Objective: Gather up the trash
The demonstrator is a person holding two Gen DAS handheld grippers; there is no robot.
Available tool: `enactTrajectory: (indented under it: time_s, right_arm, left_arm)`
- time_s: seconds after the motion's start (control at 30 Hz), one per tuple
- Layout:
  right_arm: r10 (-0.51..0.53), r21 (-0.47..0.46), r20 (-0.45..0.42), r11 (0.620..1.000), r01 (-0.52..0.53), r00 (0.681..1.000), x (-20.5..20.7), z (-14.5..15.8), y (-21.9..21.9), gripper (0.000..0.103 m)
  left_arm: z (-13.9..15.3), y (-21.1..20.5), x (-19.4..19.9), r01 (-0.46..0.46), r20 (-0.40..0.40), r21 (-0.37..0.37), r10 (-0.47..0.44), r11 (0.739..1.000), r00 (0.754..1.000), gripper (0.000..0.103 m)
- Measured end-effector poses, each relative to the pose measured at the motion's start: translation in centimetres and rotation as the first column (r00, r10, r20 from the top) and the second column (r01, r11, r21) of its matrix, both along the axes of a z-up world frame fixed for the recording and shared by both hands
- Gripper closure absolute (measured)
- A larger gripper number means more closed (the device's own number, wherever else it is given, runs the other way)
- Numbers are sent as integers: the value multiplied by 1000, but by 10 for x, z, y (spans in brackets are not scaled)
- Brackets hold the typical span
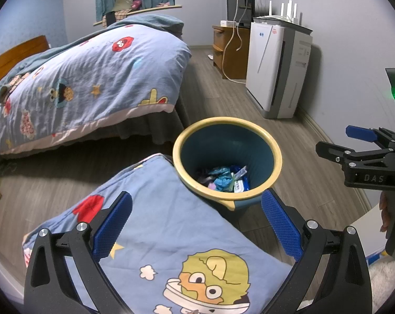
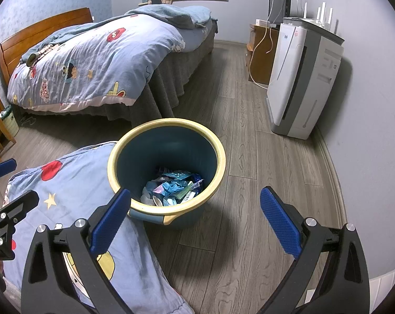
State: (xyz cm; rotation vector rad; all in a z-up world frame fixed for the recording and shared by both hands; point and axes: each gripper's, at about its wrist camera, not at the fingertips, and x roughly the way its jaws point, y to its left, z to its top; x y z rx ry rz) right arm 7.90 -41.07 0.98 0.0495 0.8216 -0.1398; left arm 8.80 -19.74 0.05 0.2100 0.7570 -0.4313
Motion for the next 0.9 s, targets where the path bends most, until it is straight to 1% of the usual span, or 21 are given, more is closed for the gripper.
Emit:
enactTrajectory:
  time_s: [0.53, 0.73, 0.9]
  right_arm:
    - [4, -3, -4, 1000, -4, 1000, 1, -1, 1, 6]
    - [5, -3, -5, 1000, -5, 1000, 1, -1, 1, 6]
    - [5, -5, -6, 1000, -5, 1000, 2, -2, 0, 6]
  left_arm:
    - [0, -1, 0, 1, -2, 2, -1, 1000, 1000, 5]
    - [-2, -1, -3, 37, -21, -17, -37, 999, 999, 5]
    - [-2, -1, -6, 37, -6, 6, -37, 999, 999, 5]
